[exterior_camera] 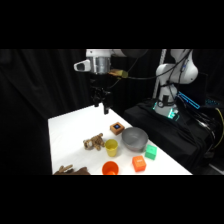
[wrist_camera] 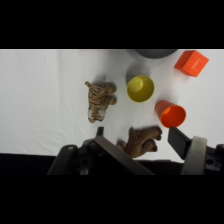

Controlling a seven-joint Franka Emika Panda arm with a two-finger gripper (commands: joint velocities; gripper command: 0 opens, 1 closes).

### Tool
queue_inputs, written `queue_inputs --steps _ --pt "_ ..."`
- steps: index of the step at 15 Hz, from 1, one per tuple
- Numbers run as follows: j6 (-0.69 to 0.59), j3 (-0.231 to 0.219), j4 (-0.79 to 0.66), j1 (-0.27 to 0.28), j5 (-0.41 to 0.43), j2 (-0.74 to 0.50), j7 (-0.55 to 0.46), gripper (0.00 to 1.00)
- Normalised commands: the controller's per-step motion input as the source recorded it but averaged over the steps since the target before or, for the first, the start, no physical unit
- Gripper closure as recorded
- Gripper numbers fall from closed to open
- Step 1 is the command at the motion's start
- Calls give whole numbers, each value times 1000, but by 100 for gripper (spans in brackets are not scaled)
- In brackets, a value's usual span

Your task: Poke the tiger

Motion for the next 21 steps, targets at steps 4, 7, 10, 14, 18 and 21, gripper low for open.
queue_inputs --steps 4,7,10,14,18,21 --pt "16 9 87 -24 0 70 6 0" --pt "35 -17 300 -56 18 236 -12 0" --pt "48 -34 395 -82 10 318 -2 0" --pt "46 -30 359 -87 28 312 -4 27" --pt "81 -2 208 -68 62 246 -28 62" --pt "113 25 84 -42 83 173 -39 85"
